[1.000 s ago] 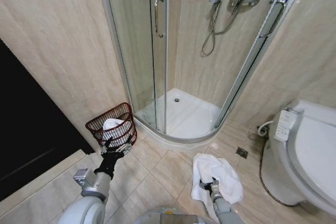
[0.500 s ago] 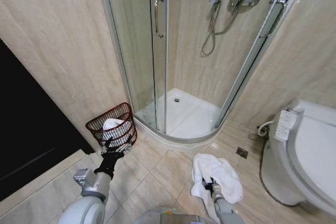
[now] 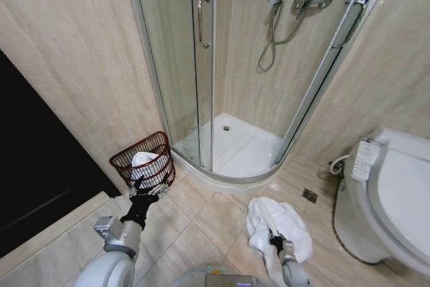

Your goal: Discard the used towel into the hamper.

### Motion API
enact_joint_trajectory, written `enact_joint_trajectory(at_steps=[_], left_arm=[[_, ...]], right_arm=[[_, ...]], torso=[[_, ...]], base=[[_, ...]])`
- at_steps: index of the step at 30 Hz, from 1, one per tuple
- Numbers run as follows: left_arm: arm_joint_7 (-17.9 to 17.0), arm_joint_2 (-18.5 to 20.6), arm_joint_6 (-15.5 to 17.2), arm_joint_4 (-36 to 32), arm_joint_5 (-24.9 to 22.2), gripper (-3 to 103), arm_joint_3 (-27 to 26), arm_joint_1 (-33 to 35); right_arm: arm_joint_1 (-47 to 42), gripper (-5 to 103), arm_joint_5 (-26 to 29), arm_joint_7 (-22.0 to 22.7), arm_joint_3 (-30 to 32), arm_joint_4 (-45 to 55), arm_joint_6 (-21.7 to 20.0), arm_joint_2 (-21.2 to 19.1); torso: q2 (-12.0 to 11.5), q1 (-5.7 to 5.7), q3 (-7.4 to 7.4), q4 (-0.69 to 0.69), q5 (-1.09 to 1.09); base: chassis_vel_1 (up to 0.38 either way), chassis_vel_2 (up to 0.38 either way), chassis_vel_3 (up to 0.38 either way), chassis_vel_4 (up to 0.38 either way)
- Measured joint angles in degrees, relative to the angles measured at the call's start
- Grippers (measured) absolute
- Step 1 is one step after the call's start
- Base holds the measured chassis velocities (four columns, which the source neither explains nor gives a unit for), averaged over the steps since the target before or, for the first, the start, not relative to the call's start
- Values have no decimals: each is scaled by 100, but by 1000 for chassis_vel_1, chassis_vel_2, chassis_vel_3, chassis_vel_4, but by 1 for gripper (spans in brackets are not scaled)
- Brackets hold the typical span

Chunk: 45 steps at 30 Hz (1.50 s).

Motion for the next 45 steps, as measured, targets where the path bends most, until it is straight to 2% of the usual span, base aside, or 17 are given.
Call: enact_joint_trajectory(at_steps=[4, 7, 8, 11, 12, 15, 16, 18, 19, 21, 26, 29, 37, 45], left_arm=[[0, 0, 0, 0, 0, 97, 0, 0], [0, 0, 0, 0, 0, 97, 0, 0], [0, 0, 0, 0, 0, 97, 0, 0], [0, 0, 0, 0, 0, 97, 0, 0], [0, 0, 0, 0, 0, 97, 0, 0], [0, 0, 0, 0, 0, 97, 0, 0], [0, 0, 0, 0, 0, 97, 0, 0], [0, 0, 0, 0, 0, 97, 0, 0], [0, 0, 0, 0, 0, 97, 0, 0], [0, 0, 0, -1, 0, 97, 0, 0], [0, 0, 0, 0, 0, 97, 0, 0], [0, 0, 0, 0, 0, 97, 0, 0], [0, 0, 0, 0, 0, 97, 0, 0], [0, 0, 0, 0, 0, 97, 0, 0]], right_arm=[[-287, 7, 162, -23, 279, 918, -142, 51], [-610, 7, 228, -118, 534, 1891, -279, 75], [-610, 7, 228, -118, 534, 1891, -279, 75], [-1024, 7, 278, -236, 857, 3095, -384, 132], [-1024, 7, 278, -236, 857, 3095, -384, 132], [-1551, 7, 422, -393, 1205, 4446, -437, 155], [-1551, 7, 422, -393, 1205, 4446, -437, 155], [-1858, 7, 568, -555, 1417, 5216, -464, 121], [-1858, 7, 568, -555, 1417, 5216, -464, 121], [-2075, 7, 688, -718, 1626, 5815, -469, 7], [-2105, 7, 928, -773, 1877, 6576, -619, -80], [-2026, 7, 1221, -819, 2073, 7381, -947, -117], [-1663, 7, 1855, -1055, 2505, 8019, -1415, -343], [-1564, 7, 2206, -1099, 2799, 8265, -1447, -410]], torso=[[0, 0, 0, 1, 4], [0, 0, 0, 1, 3], [0, 0, 0, 1, 3], [1, 0, 0, 1, 1], [1, 0, 0, 1, 1], [1, 0, 0, 0, 0], [1, 0, 0, 0, 0], [1, 0, 0, 0, 2], [1, 0, 0, 0, 2], [1, 0, 0, 0, 3], [1, 0, 0, 1, 3], [1, 0, 0, 1, 1], [1, 0, 1, 0, 1], [55, 24, 30, 0, 2]], base=[[0, 0, 0, 0], [0, 0, 0, 0], [0, 0, 0, 0], [0, 0, 0, 0], [0, 0, 0, 0], [0, 0, 0, 0], [0, 0, 0, 0], [0, 0, 0, 0], [0, 0, 0, 0], [0, 0, 0, 0], [0, 0, 0, 0], [0, 0, 0, 0], [0, 0, 0, 0], [0, 0, 0, 0]])
